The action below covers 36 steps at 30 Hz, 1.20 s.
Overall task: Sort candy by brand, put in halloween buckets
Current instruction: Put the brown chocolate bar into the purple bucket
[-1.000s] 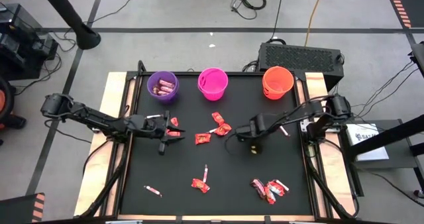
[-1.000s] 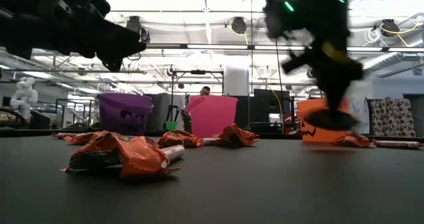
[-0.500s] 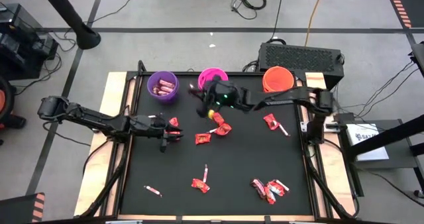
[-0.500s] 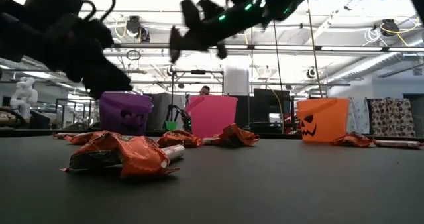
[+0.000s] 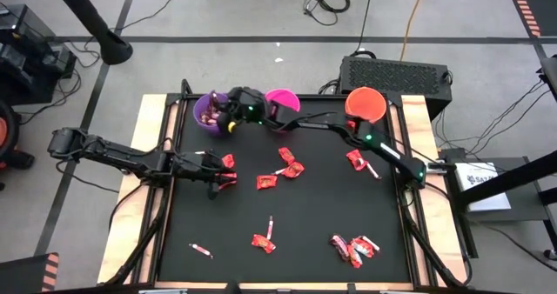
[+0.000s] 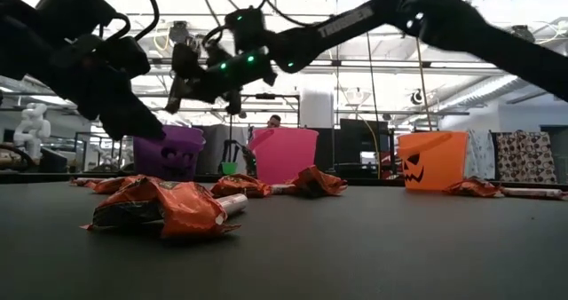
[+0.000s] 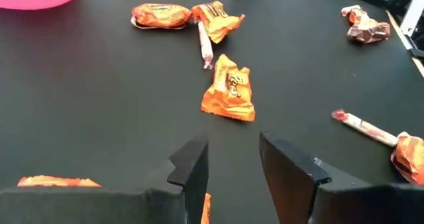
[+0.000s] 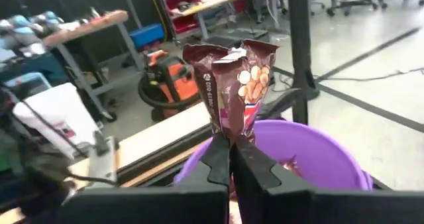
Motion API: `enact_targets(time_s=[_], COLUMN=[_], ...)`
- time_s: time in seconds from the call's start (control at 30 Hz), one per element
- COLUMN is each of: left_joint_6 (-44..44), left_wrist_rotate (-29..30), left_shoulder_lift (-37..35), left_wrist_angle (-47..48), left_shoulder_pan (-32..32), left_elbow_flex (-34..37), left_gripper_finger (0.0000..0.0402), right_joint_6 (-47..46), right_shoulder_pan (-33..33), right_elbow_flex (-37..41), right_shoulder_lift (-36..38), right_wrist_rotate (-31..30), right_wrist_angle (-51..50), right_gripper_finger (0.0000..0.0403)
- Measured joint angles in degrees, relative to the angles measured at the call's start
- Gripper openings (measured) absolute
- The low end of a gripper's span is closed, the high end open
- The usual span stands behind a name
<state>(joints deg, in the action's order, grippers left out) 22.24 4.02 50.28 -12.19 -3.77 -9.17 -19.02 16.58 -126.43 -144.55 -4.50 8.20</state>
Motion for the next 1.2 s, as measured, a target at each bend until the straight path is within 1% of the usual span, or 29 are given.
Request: enact_targets(time_s=[0.1, 0.17, 0.33, 0.6, 0.7, 0.83, 0.9, 0.97, 1.03, 1.1, 1.2], left_joint_6=[0.0, 0.0, 0.0, 0.0, 0.0, 0.0, 0.0, 0.0, 0.0, -0.1, -0.1], left_wrist_rotate=[-0.5, -0.5, -0.5, -0.5, -0.5, -0.5, -0.5, -0.5, -0.5, -0.4, 0.5], left_shoulder_lift=[0.0, 0.0, 0.0, 0.0, 0.0, 0.0, 0.1, 0.1, 0.1, 0.1, 0.1], left_wrist_angle=[-0.1, -0.1, -0.1, -0.3, -0.3, -0.2, -0.1, -0.1, -0.1, -0.1, -0.5], left_shoulder_pan=[0.0, 0.0, 0.0, 0.0, 0.0, 0.0, 0.0, 0.0, 0.0, 0.0, 0.0], left_elbow_flex=[0.0, 0.0, 0.0, 0.0, 0.0, 0.0, 0.0, 0.0, 0.0, 0.0, 0.0], left_gripper_finger=[0.0141, 0.0141, 0.0141, 0.0141, 0.0141, 0.0141, 0.0141, 0.0141, 0.0141, 0.0141, 0.0141], right_joint_6=[-1.1, -1.3, -1.0, 0.0, 0.2, 0.6, 1.2, 2.1, 3.8, 5.9, 6.2], right_shoulder_pan=[0.5, 0.4, 0.5, 0.5, 0.7, 1.0, 1.1, 1.0, 0.8, 0.3, -1.2], right_elbow_flex=[-6.3, -7.7, -7.9, -7.9, -7.9, -7.9, -7.9, -7.9, -7.9, -7.9, -7.9], right_shoulder_lift=[-3.6, -4.3, -4.5, -4.5, -3.8, -0.7, 1.8, 4.9, 8.9, 13.3, 19.2], right_wrist_rotate=[0.1, 0.2, 0.4, 0.1, 0.1, 0.3, 0.3, 0.4, 1.5, 4.2, 7.6], right_wrist_angle=[-5.5, -7.7, -8.8, -10.2, -11.0, -14.1, -17.6, -23.9, -32.6, -40.9, -55.8], right_gripper_finger=[0.0000, 0.0000, 0.0019, 0.0077, 0.0097, 0.0117, 0.0123, 0.0126, 0.0127, 0.0127, 0.0127])
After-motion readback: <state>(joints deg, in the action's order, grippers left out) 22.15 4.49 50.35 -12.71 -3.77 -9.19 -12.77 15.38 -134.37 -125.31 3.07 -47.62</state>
